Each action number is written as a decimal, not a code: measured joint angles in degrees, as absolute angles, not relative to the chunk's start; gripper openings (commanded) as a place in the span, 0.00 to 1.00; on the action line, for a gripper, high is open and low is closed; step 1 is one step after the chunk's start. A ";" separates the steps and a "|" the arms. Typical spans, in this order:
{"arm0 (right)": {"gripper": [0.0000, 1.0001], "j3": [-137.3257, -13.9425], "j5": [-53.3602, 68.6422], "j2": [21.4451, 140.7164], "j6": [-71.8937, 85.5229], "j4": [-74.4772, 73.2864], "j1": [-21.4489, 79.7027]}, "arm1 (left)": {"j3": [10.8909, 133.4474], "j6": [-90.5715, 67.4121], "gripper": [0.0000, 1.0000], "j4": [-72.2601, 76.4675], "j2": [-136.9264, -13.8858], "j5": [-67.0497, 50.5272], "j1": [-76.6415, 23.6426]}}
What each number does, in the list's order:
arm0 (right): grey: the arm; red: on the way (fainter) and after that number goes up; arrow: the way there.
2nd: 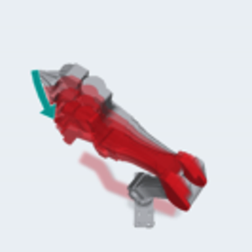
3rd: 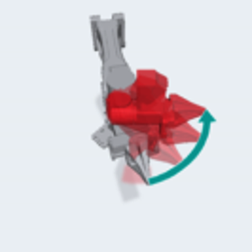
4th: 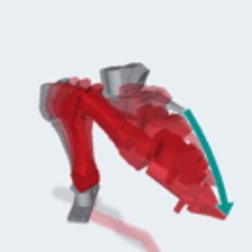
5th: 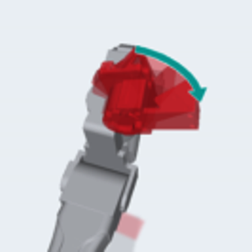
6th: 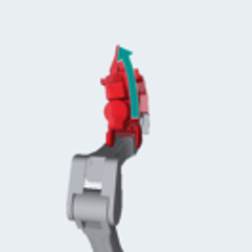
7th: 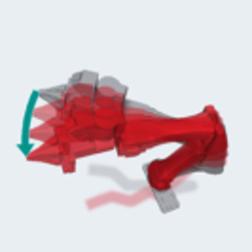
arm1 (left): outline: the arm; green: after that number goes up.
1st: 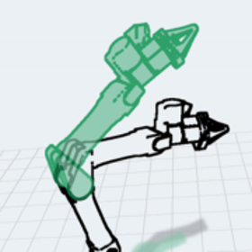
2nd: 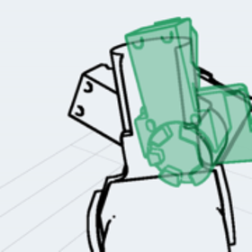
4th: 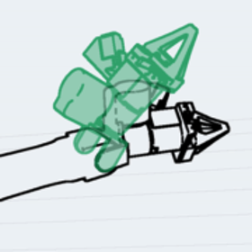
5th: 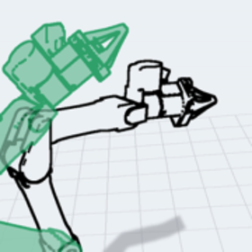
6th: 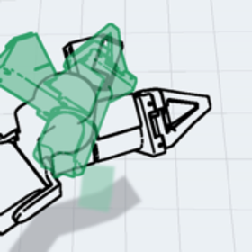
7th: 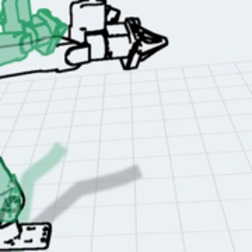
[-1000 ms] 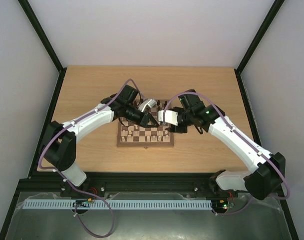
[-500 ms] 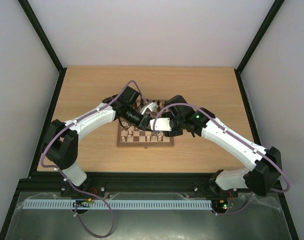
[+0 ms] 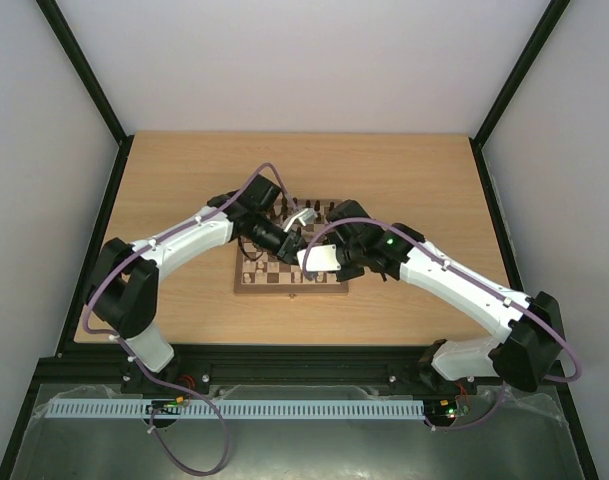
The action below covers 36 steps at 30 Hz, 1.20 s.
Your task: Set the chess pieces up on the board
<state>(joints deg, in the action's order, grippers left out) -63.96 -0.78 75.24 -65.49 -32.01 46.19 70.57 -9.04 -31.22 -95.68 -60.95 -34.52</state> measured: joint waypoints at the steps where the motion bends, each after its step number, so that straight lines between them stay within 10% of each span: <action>1: 0.12 -63.44 -0.86 75.09 -65.43 -31.73 46.26 | 70.57 -8.95 0.34 -31.40 -95.77 -60.75 -34.52; 18: 0.12 -59.77 26.87 73.52 -36.60 -29.30 36.10 | 50.26 -18.74 0.54 -6.85 -67.66 -42.76 -30.83; 36: 0.14 -57.23 44.27 73.54 -18.52 -22.00 34.13 | 49.80 -15.92 0.25 -2.28 -70.37 -40.36 -38.61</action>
